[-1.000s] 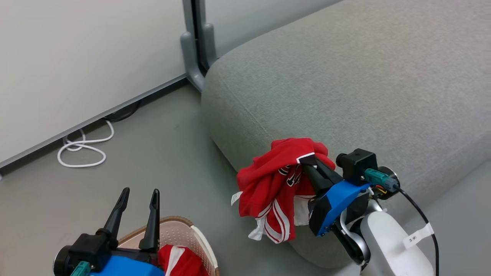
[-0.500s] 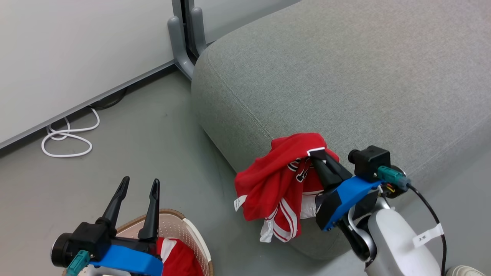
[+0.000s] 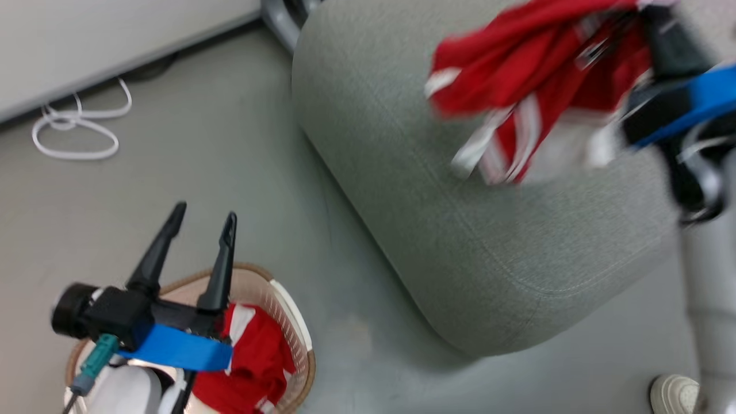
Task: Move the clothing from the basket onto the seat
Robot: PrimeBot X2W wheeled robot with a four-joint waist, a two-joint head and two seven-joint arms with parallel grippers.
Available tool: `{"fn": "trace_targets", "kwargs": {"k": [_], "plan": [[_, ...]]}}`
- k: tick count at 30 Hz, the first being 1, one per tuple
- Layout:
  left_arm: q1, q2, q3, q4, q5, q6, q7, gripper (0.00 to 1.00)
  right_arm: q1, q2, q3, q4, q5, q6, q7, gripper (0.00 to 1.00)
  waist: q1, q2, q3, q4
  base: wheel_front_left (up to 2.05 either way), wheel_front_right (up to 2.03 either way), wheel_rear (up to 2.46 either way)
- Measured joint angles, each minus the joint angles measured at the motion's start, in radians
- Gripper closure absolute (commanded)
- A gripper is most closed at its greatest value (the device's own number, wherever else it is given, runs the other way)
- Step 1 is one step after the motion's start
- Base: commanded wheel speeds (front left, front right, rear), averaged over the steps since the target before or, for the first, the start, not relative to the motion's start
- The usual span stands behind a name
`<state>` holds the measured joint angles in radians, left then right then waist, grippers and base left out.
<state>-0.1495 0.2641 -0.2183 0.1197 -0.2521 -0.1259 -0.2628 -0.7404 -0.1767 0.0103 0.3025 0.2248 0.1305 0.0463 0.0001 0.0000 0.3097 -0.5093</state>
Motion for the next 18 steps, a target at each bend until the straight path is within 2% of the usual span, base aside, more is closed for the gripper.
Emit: {"fn": "trace_targets", "kwargs": {"k": [4,8,14,18], "plan": [[-0.039,0.04,0.002,-0.039,0.017,0.0,0.001,0.0,-0.122,-0.035,-0.137,-0.008,0.06,0.0,0.033,1.0,0.0001,0.0,0.091,0.018,0.0,0.0,0.0],[-0.075,0.077,-0.003,-0.091,0.033,0.0,0.016,0.0,-0.219,-0.092,-0.263,0.018,0.037,0.0,0.045,1.0,0.0001,0.0,0.187,0.033,0.0,0.0,0.0],[-0.109,0.125,-0.011,-0.18,0.048,0.0,0.05,0.0,-0.296,-0.102,-0.404,0.126,0.001,0.0,0.038,1.0,0.0002,0.0,0.322,0.059,0.0,0.0,0.0],[-0.127,0.141,-0.016,-0.228,0.052,-0.003,0.07,0.0,-0.312,-0.092,-0.459,0.226,-0.031,0.0,0.012,1.0,0.0003,-0.0001,0.391,0.082,0.0,0.0,0.0]]}}
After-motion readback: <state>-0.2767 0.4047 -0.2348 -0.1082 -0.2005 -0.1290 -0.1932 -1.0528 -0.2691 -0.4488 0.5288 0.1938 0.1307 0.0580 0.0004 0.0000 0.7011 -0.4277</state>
